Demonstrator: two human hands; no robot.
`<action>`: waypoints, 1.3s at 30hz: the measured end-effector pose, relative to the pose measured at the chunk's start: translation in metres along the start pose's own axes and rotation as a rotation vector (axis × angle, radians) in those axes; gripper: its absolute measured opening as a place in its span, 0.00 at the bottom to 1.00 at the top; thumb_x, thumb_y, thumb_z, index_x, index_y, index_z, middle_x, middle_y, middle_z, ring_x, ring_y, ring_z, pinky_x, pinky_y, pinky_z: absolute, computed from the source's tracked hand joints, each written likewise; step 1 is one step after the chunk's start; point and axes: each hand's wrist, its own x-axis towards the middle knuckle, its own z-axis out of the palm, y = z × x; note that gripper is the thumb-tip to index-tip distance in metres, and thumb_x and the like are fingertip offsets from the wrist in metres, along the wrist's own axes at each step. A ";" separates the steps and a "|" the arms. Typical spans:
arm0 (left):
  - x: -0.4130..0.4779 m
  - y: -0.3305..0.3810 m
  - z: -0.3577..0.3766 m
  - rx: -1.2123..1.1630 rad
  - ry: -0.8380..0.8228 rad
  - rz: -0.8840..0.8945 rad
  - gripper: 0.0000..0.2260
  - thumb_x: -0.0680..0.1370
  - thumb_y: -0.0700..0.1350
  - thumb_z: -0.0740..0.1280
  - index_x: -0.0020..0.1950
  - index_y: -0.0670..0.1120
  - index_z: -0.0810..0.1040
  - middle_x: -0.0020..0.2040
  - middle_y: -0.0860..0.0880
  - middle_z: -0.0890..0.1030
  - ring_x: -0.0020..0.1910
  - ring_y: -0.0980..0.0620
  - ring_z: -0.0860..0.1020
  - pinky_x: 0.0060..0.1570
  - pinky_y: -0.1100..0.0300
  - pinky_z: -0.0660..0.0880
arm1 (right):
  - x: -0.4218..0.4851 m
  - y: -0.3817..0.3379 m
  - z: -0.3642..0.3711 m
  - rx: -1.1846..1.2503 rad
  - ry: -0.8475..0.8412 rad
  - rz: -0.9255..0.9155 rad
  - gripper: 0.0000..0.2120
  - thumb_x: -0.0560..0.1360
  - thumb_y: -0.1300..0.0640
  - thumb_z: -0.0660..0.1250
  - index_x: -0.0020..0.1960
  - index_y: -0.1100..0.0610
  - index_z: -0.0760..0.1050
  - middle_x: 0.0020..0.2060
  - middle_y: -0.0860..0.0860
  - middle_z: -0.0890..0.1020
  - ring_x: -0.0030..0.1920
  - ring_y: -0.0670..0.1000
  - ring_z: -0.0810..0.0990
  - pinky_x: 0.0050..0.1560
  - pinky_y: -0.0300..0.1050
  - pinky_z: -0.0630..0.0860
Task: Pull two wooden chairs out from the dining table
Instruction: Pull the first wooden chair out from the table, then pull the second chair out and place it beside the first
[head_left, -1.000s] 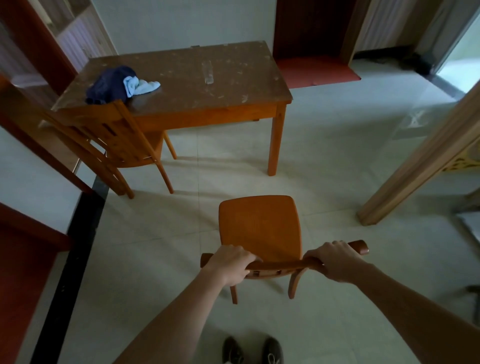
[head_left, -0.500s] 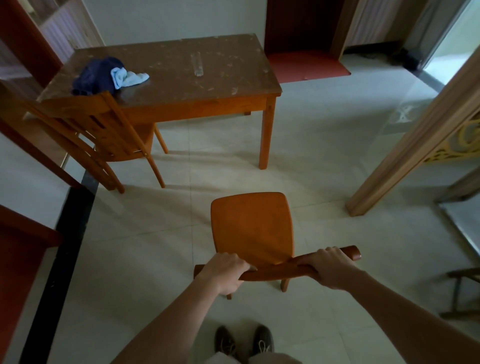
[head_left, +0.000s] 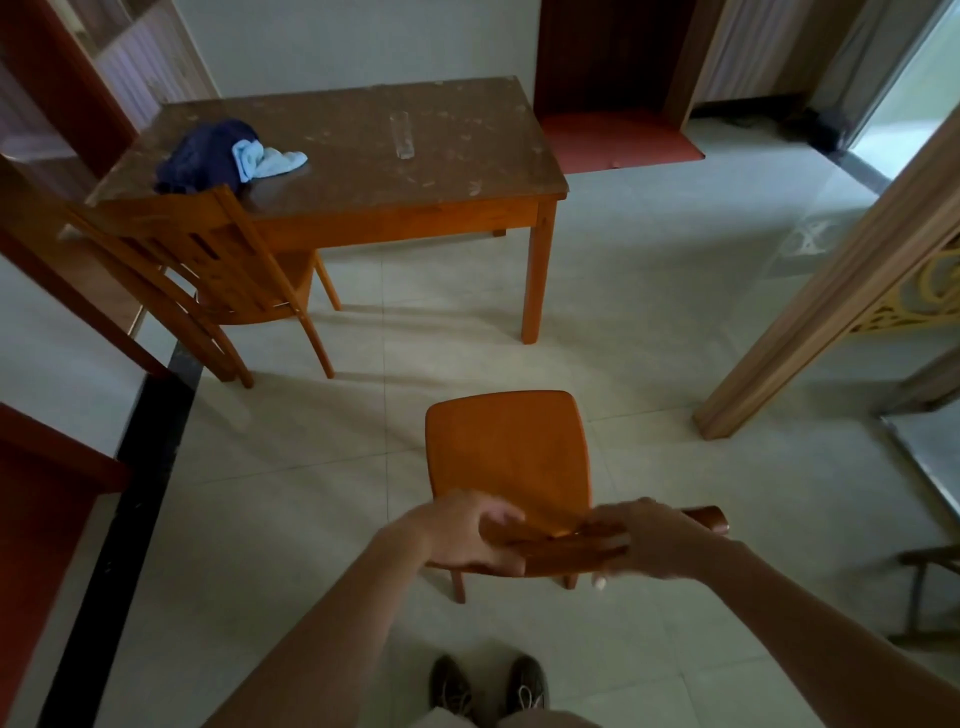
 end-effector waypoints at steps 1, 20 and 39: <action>-0.007 0.007 -0.016 -0.087 0.119 0.017 0.28 0.76 0.69 0.70 0.73 0.62 0.74 0.74 0.55 0.78 0.71 0.50 0.77 0.69 0.42 0.76 | -0.002 -0.012 -0.011 0.139 0.061 -0.013 0.41 0.65 0.20 0.67 0.73 0.36 0.70 0.63 0.39 0.79 0.64 0.47 0.81 0.59 0.41 0.78; -0.197 0.000 -0.169 -0.472 1.112 0.588 0.33 0.75 0.70 0.71 0.76 0.59 0.69 0.79 0.46 0.71 0.78 0.45 0.73 0.74 0.37 0.71 | 0.047 -0.290 -0.145 0.508 0.857 -0.940 0.36 0.79 0.40 0.72 0.77 0.62 0.69 0.73 0.60 0.78 0.73 0.58 0.78 0.71 0.65 0.77; -0.391 -0.274 -0.352 -0.387 1.295 0.589 0.35 0.78 0.66 0.71 0.79 0.53 0.65 0.78 0.50 0.74 0.76 0.47 0.75 0.71 0.49 0.76 | 0.250 -0.624 -0.123 0.590 0.733 -1.201 0.35 0.80 0.40 0.71 0.76 0.62 0.66 0.74 0.62 0.75 0.74 0.61 0.77 0.73 0.66 0.74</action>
